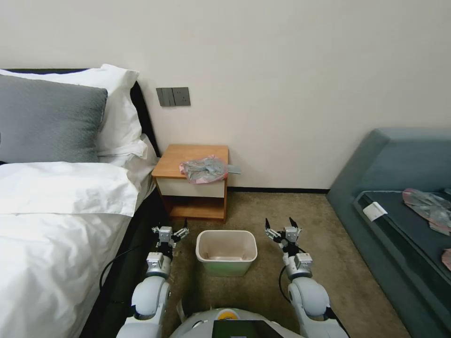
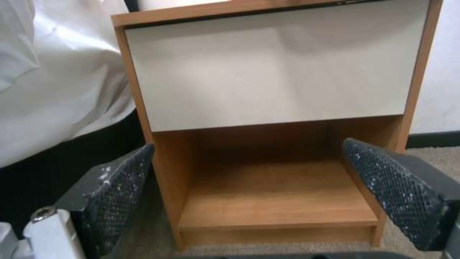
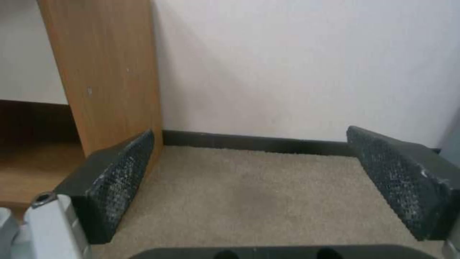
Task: Pick up the garbage bag from the table and place it over the trash can.
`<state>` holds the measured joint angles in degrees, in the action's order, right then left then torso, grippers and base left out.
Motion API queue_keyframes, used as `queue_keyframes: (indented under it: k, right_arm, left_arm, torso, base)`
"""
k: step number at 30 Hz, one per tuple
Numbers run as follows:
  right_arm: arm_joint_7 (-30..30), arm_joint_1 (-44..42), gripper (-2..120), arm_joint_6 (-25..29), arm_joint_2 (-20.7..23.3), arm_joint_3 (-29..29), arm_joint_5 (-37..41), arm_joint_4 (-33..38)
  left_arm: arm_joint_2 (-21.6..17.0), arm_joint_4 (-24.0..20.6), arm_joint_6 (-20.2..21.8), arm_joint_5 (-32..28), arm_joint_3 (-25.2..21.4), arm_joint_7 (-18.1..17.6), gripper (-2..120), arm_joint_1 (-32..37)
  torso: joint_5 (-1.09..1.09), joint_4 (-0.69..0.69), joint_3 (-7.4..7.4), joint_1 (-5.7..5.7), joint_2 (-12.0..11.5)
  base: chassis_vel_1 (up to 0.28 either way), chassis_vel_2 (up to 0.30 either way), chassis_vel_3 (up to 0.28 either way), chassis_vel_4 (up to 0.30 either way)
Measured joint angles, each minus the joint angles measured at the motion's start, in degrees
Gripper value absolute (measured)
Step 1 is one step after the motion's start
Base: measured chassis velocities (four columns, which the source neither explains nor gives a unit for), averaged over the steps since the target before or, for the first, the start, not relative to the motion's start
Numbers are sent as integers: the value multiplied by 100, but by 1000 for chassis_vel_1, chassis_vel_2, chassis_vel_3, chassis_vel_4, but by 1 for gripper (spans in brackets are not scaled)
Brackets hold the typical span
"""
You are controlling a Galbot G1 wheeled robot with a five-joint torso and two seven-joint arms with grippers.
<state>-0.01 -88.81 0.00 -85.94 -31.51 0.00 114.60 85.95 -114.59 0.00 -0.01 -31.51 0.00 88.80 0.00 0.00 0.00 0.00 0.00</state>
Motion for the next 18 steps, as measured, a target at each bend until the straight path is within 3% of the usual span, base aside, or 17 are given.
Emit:
queue_keyframes:
  k: [18]
  right_arm:
    - [0,0,100,0,0,0,0,0]
  left_arm:
    - [0,0,0,0,0,0,100,0]
  torso:
    - [0,0,0,0,0]
  base:
    - [0,0,0,0]
